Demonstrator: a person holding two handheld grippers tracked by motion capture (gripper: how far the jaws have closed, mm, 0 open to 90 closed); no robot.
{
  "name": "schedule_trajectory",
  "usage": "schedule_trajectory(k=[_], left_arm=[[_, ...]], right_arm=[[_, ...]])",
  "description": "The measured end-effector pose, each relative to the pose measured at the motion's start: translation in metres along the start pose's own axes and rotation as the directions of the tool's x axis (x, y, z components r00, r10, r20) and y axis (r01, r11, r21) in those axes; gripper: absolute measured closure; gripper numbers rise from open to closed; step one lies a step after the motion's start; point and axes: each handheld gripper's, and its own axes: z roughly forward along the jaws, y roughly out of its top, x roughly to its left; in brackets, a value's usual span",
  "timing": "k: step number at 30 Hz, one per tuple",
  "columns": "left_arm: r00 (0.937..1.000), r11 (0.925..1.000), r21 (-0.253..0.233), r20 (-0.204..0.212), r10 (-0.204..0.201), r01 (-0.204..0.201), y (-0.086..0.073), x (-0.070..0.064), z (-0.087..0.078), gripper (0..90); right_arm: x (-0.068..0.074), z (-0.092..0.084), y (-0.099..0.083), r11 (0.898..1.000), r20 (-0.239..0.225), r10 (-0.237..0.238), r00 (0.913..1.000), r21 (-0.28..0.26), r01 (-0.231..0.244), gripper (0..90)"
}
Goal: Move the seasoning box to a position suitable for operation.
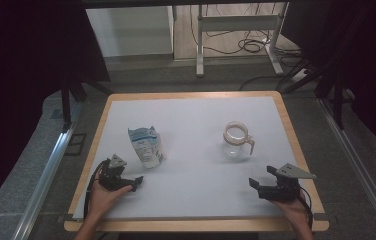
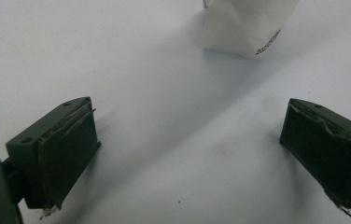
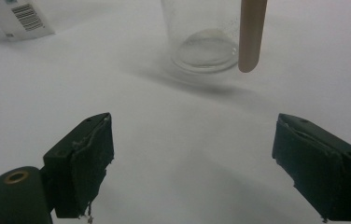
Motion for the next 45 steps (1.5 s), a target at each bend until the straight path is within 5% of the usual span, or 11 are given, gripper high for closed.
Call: schedule_trajectory(k=[7,12,23,29,34,45], left_arm=[[1.0,1.0,-0.001,0.001,0.0,0.0,0.0,0.0,0.0,4.0],[1.0,1.0,-0.001,0.001,-0.001,0.001,0.0,0.0,0.0,4.0],[1.0,1.0,0.0,0.001,-0.001,0.001,0.0,0.0,0.0,4.0],[1.0,1.0,0.001,0.002,-0.001,0.001,0.0,0.001,0.0,4.0],[1.0,1.0,0.001,0.003,-0.001,0.001,0.0,0.001,0.0,3.9],[1.0,1.0,0.0,0.003,0.001,-0.001,0.0,0.001,0.0,3.9]], right_arm=[[-0.002,-0.001,0.002,0.999,-0.019,0.026,0.9995,-0.024,-0.027,13.4],[0.006,0.002,0.001,0.999,0.008,-0.015,0.9998,-0.032,0.016,12.6],[0.009,0.005,0.006,1.0,0.021,0.007,0.9998,0.003,-0.007,13.1],[0.005,-0.004,0.015,0.999,0.041,0.023,0.9989,-0.033,-0.022,13.0],[0.002,-0.008,0.039,0.997,0.041,0.024,0.9988,-0.072,-0.021,12.9],[0.0,0.001,0.087,0.998,0.039,-0.052,0.9979,-0.039,0.054,12.5]])
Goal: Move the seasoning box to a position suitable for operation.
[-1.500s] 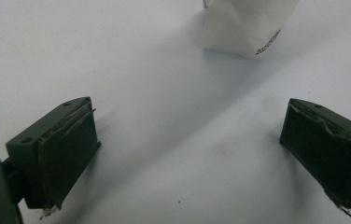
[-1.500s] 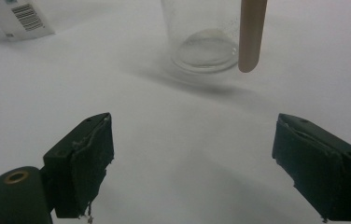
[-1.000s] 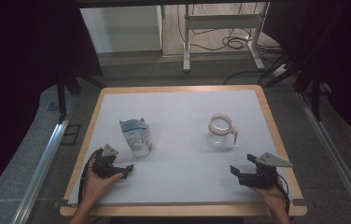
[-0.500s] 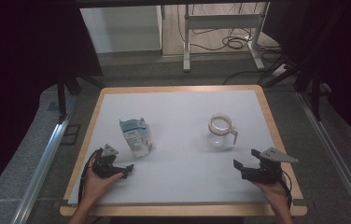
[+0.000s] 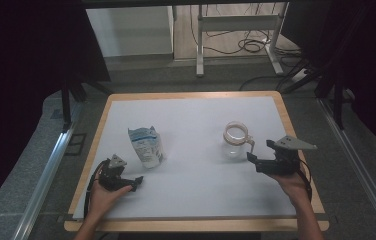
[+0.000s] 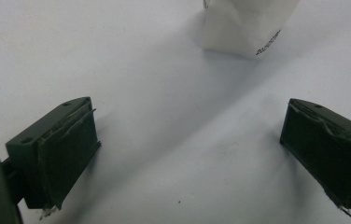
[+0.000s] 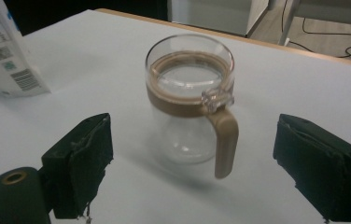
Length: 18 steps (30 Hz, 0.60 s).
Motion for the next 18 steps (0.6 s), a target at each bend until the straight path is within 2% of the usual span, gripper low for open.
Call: schedule_trajectory(k=[1,9,15,18], left_arm=[[1.0,1.0,0.0,0.0,0.0,0.0,0.0,0.0,0.0,4.0],[1.0,1.0,-0.004,0.0,-0.001,0.001,0.0,0.0,0.0,4.0],[1.0,1.0,-0.001,-0.001,0.003,-0.003,0.0,0.0,0.0,4.0],[1.0,1.0,-0.001,0.0,0.0,0.0,0.0,0.0,0.0,4.0]], right_arm=[[-0.001,0.005,0.008,1.0,0.005,-0.019,0.9998,0.011,0.019,12.4],[-0.006,0.031,0.033,0.997,-0.01,-0.041,0.9991,0.059,0.042,11.6],[-0.006,0.046,0.04,0.994,-0.027,-0.054,0.9982,0.096,0.057,9.9],[-0.006,0.061,0.041,0.989,-0.035,-0.06,0.9976,0.13,0.064,8.6]])
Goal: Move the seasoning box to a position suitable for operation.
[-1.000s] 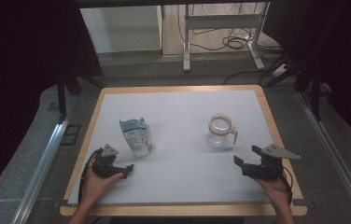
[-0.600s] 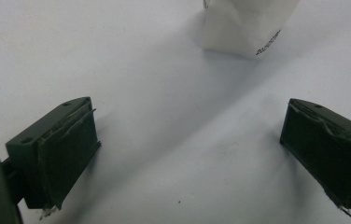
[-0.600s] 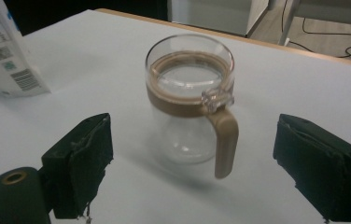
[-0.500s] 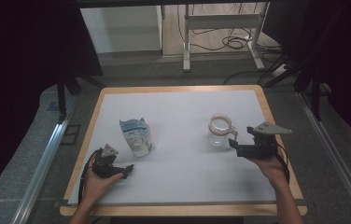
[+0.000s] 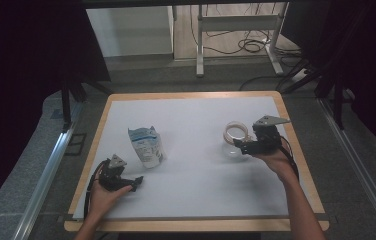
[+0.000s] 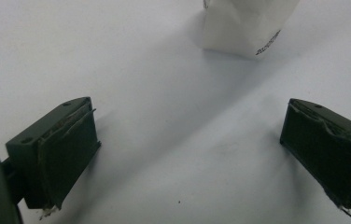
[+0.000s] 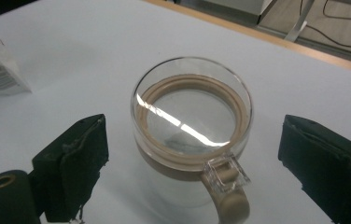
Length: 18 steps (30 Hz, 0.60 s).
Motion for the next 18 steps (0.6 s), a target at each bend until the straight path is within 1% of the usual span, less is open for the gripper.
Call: schedule_trajectory(k=[1,2,3,4,5,6,7,8,9,10,11,12,14,16,17,18], left_arm=[[1.0,1.0,0.0,0.0,0.0,0.0,0.0,0.0,0.0,3.9],[1.0,1.0,0.0,0.0,0.0,0.0,0.0,0.0,0.0,3.9],[1.0,1.0,-0.001,0.0,0.0,0.0,0.0,0.0,0.0,3.9],[1.0,1.0,-0.001,0.0,0.0,0.0,0.0,0.0,0.0,4.0],[1.0,1.0,-0.001,0.0,0.0,0.0,0.0,0.0,0.0,4.0],[1.0,1.0,-0.001,0.0,0.0,0.0,0.0,0.0,0.0,4.0],[1.0,1.0,-0.001,0.0,0.0,0.0,0.0,0.0,0.0,4.0],[1.0,1.0,-0.001,0.0,0.0,0.0,0.0,0.0,0.0,4.0],[1.0,1.0,-0.001,0.0,0.0,0.0,0.0,0.0,0.0,3.9],[1.0,1.0,-0.001,0.0,0.0,0.0,0.0,0.0,0.0,3.9],[1.0,1.0,-0.001,0.0,0.0,0.0,0.0,0.0,0.0,4.0],[1.0,1.0,-0.001,0.0,0.0,0.0,0.0,0.0,0.0,4.0],[1.0,1.0,-0.001,0.0,0.0,0.0,0.0,0.0,0.0,4.0],[1.0,1.0,-0.001,-0.001,0.0,0.0,0.0,0.0,0.0,4.0],[1.0,1.0,-0.002,-0.001,0.0,0.0,0.0,0.0,0.0,4.0],[1.0,1.0,-0.002,-0.001,0.0,0.0,0.0,0.0,0.0,4.0]], right_arm=[[-0.001,0.004,0.0,1.0,-0.004,-0.001,1.0,0.007,0.001,8.2],[-0.001,0.004,0.0,1.0,-0.004,-0.001,1.0,0.007,0.001,8.2],[-0.002,0.014,-0.001,1.0,-0.016,0.002,0.9999,0.025,-0.002,6.8],[-0.002,0.014,-0.001,1.0,-0.016,0.002,0.9999,0.025,-0.002,6.8],[-0.002,0.024,-0.002,0.999,-0.027,-0.003,0.9996,0.042,0.004,5.7],[-0.002,0.024,-0.002,0.999,-0.027,-0.003,0.9996,0.042,0.004,5.7],[-0.002,0.033,-0.003,0.998,-0.039,-0.004,0.9992,0.056,0.006,4.4],[-0.002,0.033,-0.003,0.998,-0.039,-0.004,0.9992,0.056,0.006,4.4],[-0.003,0.041,-0.005,0.998,-0.042,-0.001,0.9991,0.066,0.004,4.2],[-0.003,0.041,-0.005,0.998,-0.042,-0.001,0.9991,0.066,0.004,4.2],[-0.005,0.047,-0.006,0.997,-0.042,0.011,0.999,0.08,-0.007,4.3],[-0.005,0.047,-0.006,0.997,-0.042,0.011,0.999,0.08,-0.007,4.3],[-0.007,0.052,-0.008,0.995,-0.04,0.007,0.9992,0.099,-0.003,4.4],[-0.009,0.059,-0.01,0.993,-0.06,0.007,0.9982,0.121,0.0,5.3],[-0.009,0.061,-0.012,0.993,-0.068,0.002,0.9977,0.116,0.006,8.7],[-0.009,0.061,-0.012,0.993,-0.068,0.002,0.9977,0.116,0.006,8.7]])
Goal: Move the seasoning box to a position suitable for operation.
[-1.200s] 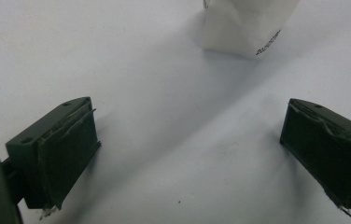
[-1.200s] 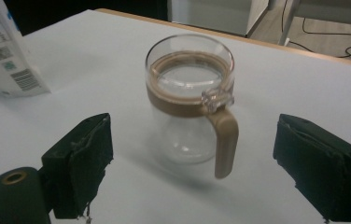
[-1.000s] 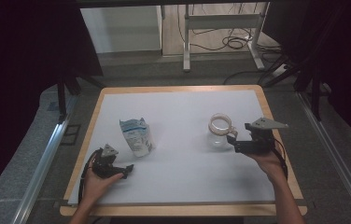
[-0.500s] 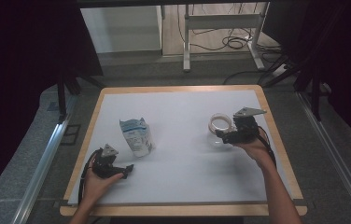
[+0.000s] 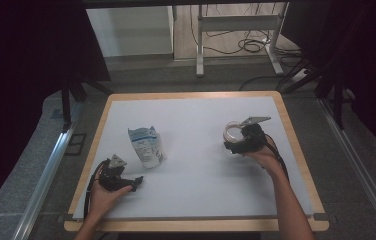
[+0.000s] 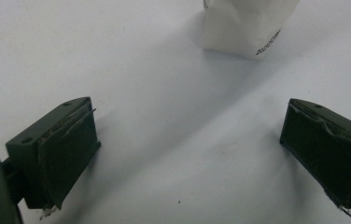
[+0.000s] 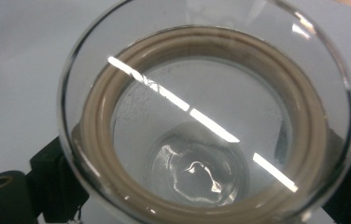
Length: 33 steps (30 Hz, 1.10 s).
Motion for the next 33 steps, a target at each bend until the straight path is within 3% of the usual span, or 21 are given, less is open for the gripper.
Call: schedule_trajectory(k=[3,8,18,25,33], left_arm=[[1.0,1.0,0.0,0.0,0.0,0.0,0.0,0.0,0.0,4.0],[1.0,1.0,0.0,0.0,0.0,0.0,0.0,0.0,0.0,4.0],[1.0,1.0,0.0,0.0,0.0,0.0,0.0,0.0,0.0,4.0],[1.0,1.0,0.0,0.001,0.0,0.0,0.0,0.0,0.0,4.0],[1.0,1.0,0.0,0.001,-0.001,0.001,0.0,0.0,0.0,4.0]], right_arm=[[-0.002,0.0,0.0,1.0,-0.012,-0.002,0.9999,-0.005,0.002,9.7],[0.003,-0.001,0.0,1.0,0.029,-0.023,0.9993,-0.007,0.023,11.1],[0.006,-0.006,-0.002,0.999,0.056,-0.032,0.9979,-0.031,0.034,11.7],[0.013,-0.026,-0.002,0.996,0.043,-0.053,0.9977,-0.065,0.056,11.8],[0.032,-0.056,-0.007,0.991,0.016,-0.091,0.9957,-0.097,0.092,11.9]])
